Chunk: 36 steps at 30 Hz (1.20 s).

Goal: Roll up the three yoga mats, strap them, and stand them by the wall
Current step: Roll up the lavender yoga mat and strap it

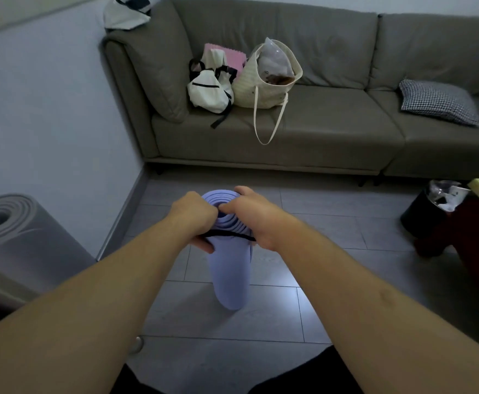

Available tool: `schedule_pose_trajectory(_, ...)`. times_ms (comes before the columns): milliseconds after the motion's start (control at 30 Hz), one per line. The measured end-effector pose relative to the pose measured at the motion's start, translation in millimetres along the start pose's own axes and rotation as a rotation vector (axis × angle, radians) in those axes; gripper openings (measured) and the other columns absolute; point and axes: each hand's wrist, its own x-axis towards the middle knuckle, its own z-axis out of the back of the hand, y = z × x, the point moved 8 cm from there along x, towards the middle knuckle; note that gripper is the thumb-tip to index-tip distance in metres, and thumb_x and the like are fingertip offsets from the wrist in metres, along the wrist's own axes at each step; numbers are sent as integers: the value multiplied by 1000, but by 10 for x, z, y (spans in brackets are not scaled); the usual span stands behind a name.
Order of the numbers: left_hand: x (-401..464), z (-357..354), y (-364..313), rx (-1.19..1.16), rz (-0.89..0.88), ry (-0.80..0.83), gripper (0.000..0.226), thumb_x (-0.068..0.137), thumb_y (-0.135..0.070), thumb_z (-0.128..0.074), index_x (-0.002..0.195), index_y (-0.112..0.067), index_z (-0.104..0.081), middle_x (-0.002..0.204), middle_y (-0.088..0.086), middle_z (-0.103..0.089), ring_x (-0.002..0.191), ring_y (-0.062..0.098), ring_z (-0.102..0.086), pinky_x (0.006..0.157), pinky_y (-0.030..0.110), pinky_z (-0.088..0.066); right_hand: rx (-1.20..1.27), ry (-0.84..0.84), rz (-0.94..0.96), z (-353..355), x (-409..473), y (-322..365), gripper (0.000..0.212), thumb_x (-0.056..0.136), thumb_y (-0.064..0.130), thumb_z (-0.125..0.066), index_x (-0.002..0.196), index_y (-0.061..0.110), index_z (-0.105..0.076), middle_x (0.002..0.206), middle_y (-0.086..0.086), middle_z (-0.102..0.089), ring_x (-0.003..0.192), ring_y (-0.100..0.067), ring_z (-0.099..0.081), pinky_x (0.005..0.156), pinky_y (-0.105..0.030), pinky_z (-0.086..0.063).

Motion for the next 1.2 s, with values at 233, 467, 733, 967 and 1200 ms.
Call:
schedule_pose_trajectory(233, 18, -78, -77, -55, 10, -9, 29, 77, -1, -87, 98, 1, -66, 96, 20, -71, 80, 44, -74, 72, 53, -65, 60, -100, -148, 128, -213, -34, 76, 101, 25, -59, 163, 22, -14, 140, -22, -53, 128, -51, -52, 100, -76, -48)
schedule_pose_trajectory(467, -17, -13, -80, -36, 22, -72, 33, 87, -13, -81, 109, -3, -59, 104, 20, -68, 61, 39, -75, 54, 47, -64, 97, -107, -80, 34, -185, -197, 76, 105, 29, -57, 165, 23, -11, 137, -13, -57, 102, -28, -60, 70, -42, -50)
schedule_pose_trajectory(733, -17, 15, 24, -99, -53, 69, 34, 98, -30, -72, 118, -7, -57, 115, 19, -65, 65, 44, -75, 68, 52, -65, 586, -161, -116, 478, 57, -480, 25, 105, 23, -49, 117, 9, -66, 107, -14, -79, 105, -37, -72, 96, -60, -59)
schedule_pose_trajectory(967, -87, -69, -108, 43, -168, 26, 31, 102, -41, -64, 116, -14, -58, 108, 12, -69, 58, 31, -76, 62, 42, -65, 518, -463, -100, 752, 62, -729, 20, 99, -4, -48, 105, -1, -66, 78, -15, -79, 66, -28, -79, 61, -44, -67)
schedule_pose_trajectory(1200, -122, -137, -110, 42, -201, 41, 32, 103, -45, -62, 116, -16, -57, 104, 10, -71, 60, 28, -77, 66, 44, -66, 629, -415, -196, 792, 134, -947, 22, 97, 0, -46, 111, -2, -63, 79, -16, -79, 69, -28, -79, 67, -39, -67)
